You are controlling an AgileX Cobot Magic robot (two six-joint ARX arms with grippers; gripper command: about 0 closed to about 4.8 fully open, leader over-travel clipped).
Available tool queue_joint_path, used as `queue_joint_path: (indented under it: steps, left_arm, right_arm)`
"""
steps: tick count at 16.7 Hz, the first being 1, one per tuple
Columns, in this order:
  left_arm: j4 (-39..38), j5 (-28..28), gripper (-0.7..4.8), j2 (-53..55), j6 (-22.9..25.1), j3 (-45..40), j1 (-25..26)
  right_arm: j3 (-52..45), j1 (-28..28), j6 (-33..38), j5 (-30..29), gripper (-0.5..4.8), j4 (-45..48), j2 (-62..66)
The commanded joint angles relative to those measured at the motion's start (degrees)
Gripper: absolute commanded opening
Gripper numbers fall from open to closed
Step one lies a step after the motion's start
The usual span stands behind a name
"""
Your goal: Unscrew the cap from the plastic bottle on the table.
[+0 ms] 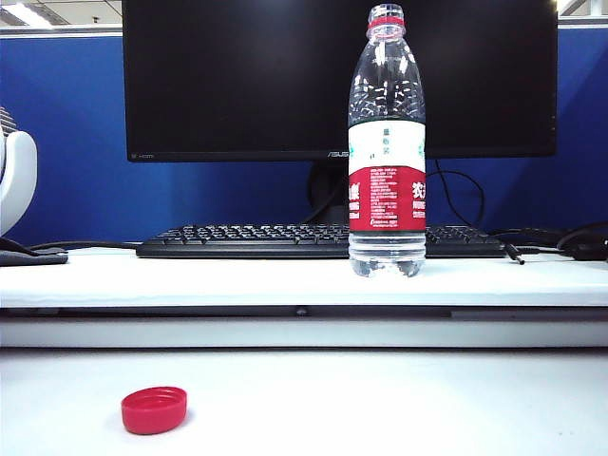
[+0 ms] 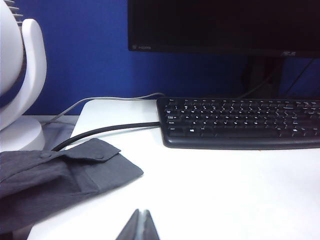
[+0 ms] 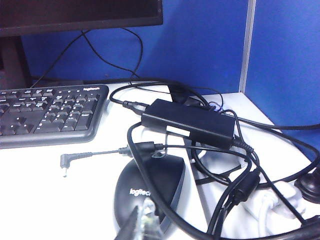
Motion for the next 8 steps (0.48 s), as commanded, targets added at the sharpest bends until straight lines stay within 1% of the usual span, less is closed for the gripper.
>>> queue_joint_path:
  steps: [1, 8]
  left_arm:
    - [0.70, 0.22, -0.04, -0.13, -0.20, 0.04, 0.04]
    - [0.70, 0.22, -0.04, -0.13, -0.20, 0.04, 0.04]
  right_arm:
    - [-0.44, -0.02, -1.53, -0.04, -0.01, 1.22, -0.09]
    - [-0.44, -0.02, -1.49, -0.07, -0.01, 1.20, -0.09]
